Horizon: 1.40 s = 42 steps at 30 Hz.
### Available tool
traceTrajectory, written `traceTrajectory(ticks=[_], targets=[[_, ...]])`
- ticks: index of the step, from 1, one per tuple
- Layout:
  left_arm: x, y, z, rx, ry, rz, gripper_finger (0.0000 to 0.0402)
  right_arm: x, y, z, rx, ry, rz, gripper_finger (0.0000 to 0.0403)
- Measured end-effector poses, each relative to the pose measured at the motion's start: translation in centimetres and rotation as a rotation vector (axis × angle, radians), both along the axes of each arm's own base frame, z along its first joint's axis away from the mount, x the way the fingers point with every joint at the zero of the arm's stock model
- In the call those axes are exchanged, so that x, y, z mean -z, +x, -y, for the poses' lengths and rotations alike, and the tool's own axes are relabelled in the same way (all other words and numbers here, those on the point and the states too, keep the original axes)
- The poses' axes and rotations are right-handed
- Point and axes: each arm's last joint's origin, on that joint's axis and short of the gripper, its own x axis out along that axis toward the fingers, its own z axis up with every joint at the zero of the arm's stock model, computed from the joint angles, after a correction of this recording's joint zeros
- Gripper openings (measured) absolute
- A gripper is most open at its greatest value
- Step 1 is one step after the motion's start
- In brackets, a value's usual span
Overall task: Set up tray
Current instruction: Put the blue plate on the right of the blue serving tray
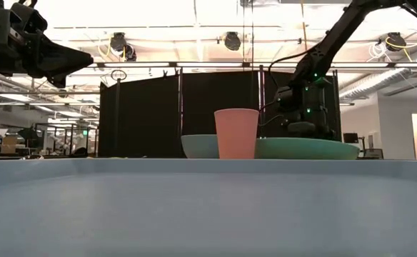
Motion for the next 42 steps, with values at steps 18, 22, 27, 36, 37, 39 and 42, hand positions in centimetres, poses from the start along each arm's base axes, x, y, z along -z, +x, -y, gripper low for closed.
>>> traceTrajectory(ticks=[18,22,27,36,37,39,42], targets=[[0.0,0.0,0.0,0.001,-0.009,-0.002,0.0063,-4.8,-3.9,0.5,0.078,-0.086,0.082,0.0000],[0.0,0.0,0.0,0.000,-0.011,-0.002,0.0063,-7.1,-5.6,-0.3,0.097,-0.099,0.126,0.0001],[0.0,0.0,0.0,0.001,-0.012,0.000,0.0063,-9.4,-7.0,-1.4,0.119,-0.140,0.157,0.0001],[-0.1,0.0,0.0,0.000,-0.030,0.013,0.0063,-13.7,-7.1,-4.0,0.066,-0.186,0.482,0.0001],[-0.1,0.0,0.0,0.000,-0.030,0.014,0.0063,-14.0,-7.0,-4.5,0.046,-0.182,0.506,0.0001],[-0.1,0.0,0.0,0.000,-0.030,0.015,0.0063,-14.7,-6.4,-5.5,-0.004,-0.169,0.557,0.0001],[-0.1,0.0,0.0,0.000,-0.030,0.016,0.0063,-16.2,-5.3,-7.5,-0.081,-0.148,0.595,0.0001]])
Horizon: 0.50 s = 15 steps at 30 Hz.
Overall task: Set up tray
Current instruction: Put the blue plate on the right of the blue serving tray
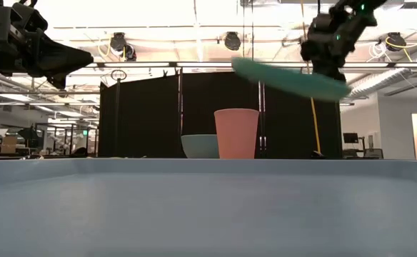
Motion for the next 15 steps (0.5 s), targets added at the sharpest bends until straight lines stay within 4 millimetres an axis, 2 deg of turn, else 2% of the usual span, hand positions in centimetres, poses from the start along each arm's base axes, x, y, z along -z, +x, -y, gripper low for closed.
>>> traceTrajectory(ticks=[7,12,15], targets=[[0.0,0.0,0.0,0.000,0.000,0.000,0.0063,-2.8,4.7,-6.5,-0.223,-0.003,0.022,0.0001],[0.0,0.0,0.0,0.001,0.000,-0.001,0.0063,-2.2,7.9,-12.0,-0.367,-0.018,-0.068,0.0001],[0.0,0.0,0.0,0.003,0.000,-0.001,0.0063,-1.3,9.2,-14.5,-0.434,-0.035,-0.134,0.0000]])
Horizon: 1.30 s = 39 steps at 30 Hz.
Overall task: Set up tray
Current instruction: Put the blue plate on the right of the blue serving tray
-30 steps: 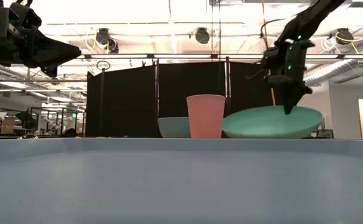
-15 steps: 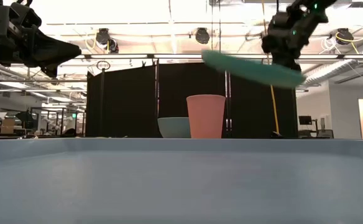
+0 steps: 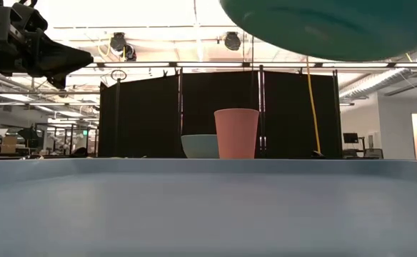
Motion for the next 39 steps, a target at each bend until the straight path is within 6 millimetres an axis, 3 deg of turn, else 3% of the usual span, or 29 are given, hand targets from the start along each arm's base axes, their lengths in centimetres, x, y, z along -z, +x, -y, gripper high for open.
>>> traceTrajectory(ticks=[6,12,19,29,39], targets=[[0.0,0.0,0.0,0.009,-0.034,0.003,0.0063,3.5,2.8,-2.8,-0.067,0.006,-0.097,0.0000],[0.0,0.0,0.0,0.010,-0.043,0.004,0.0063,8.0,5.6,-3.9,-0.105,0.008,-0.237,0.0000],[0.0,0.0,0.0,0.010,-0.044,0.004,0.0063,12.0,7.1,-5.0,-0.190,0.022,-0.385,0.0000],[0.0,0.0,0.0,0.011,-0.052,0.005,0.0063,14.3,7.9,-5.6,-0.225,0.037,-0.446,0.0000],[0.0,0.0,0.0,0.011,-0.051,0.005,0.0063,14.5,8.1,-5.5,-0.239,0.007,-0.439,0.0010]])
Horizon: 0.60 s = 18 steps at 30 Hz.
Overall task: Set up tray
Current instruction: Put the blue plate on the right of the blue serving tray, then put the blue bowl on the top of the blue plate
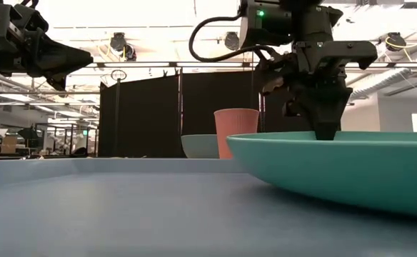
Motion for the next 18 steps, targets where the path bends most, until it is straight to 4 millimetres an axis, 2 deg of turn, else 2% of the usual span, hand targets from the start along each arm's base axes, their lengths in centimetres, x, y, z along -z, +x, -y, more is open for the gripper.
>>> traceTrajectory(ticks=[10,18], targets=[[0.00,0.00,0.00,0.000,0.000,0.000,0.0063,0.03,0.04,0.02,0.017,-0.008,0.000,0.0079],[0.00,0.00,0.00,0.000,0.001,0.000,0.0063,-0.57,-0.23,0.03,0.022,-0.001,0.009,0.0110]])
